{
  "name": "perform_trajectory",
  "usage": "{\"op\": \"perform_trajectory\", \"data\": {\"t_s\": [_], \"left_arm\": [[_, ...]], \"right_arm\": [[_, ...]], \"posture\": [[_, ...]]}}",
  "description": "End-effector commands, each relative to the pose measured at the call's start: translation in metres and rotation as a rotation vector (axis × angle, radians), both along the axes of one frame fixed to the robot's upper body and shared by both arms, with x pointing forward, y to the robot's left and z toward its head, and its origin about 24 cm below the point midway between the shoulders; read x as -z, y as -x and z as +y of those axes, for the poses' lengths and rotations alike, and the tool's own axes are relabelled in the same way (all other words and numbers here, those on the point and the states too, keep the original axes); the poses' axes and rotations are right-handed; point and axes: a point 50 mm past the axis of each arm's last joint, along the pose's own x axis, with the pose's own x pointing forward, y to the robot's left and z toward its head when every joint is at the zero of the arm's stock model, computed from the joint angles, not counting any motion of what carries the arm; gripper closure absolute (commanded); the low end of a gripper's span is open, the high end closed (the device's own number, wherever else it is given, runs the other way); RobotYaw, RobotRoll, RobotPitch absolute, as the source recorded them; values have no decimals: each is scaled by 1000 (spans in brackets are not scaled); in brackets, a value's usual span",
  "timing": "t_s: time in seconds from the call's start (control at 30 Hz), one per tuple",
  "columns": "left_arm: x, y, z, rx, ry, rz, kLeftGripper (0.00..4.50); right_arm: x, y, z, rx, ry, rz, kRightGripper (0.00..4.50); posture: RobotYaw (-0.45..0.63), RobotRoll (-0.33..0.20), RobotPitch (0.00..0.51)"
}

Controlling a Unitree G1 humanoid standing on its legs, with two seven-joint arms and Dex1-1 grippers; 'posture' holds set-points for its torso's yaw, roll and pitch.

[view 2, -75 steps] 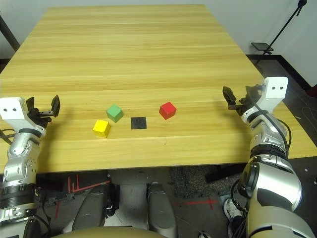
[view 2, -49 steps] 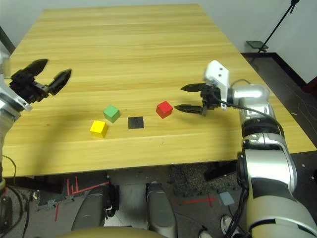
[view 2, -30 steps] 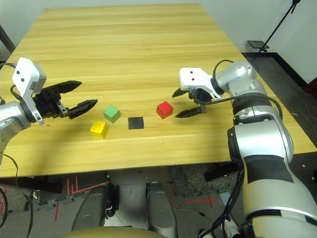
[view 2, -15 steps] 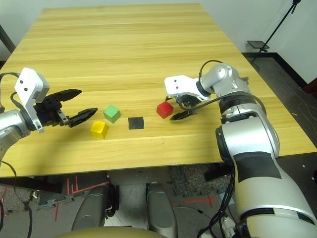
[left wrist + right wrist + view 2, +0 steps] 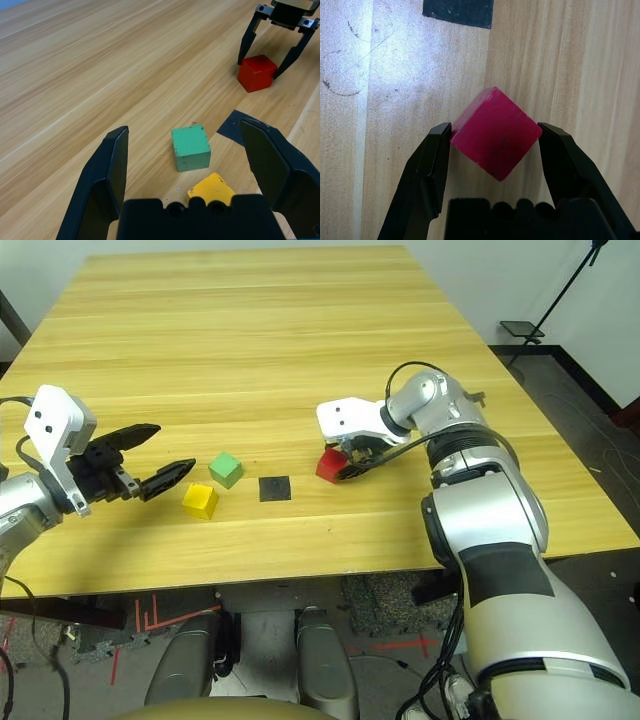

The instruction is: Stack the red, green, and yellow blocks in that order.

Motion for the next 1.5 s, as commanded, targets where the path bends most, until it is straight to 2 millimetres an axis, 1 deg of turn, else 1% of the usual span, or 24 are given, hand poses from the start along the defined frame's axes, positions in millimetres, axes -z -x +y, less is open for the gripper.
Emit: {"op": "perform_trajectory", "data": {"t_s": [0.03,0.13,0.27,0.5,0.67,0.83,1.1,1.23,1.5], "left_arm": [[-1,0,-2,3,0,-3,0],[-2,-1,-4,7,0,-8,0],[-7,-7,-10,18,4,-25,0],[-6,-10,-19,31,17,-29,0],[-7,-10,-20,19,26,-39,0],[-4,-7,-20,-4,30,-39,0],[-1,-1,-18,-45,41,-39,0],[0,4,-17,-74,50,-40,0],[3,10,-16,-110,60,-35,0]], "right_arm": [[-14,-2,5,-32,-36,-20,1546],[-19,-2,9,-42,-70,-4,1546],[-23,1,20,-90,-103,75,1545],[-11,5,41,-206,-101,76,1545],[-8,7,55,-280,-101,70,1546],[-5,9,63,-346,-67,58,1546],[-6,11,76,-429,-13,34,1546],[-7,11,87,-478,10,20,1546],[-8,12,93,-505,34,14,1546]], "posture": [[473,-160,110],[471,-164,109],[465,-179,118],[467,-188,127],[490,-201,142],[514,-212,147],[567,-233,160],[593,-240,168],[617,-251,178]]}}
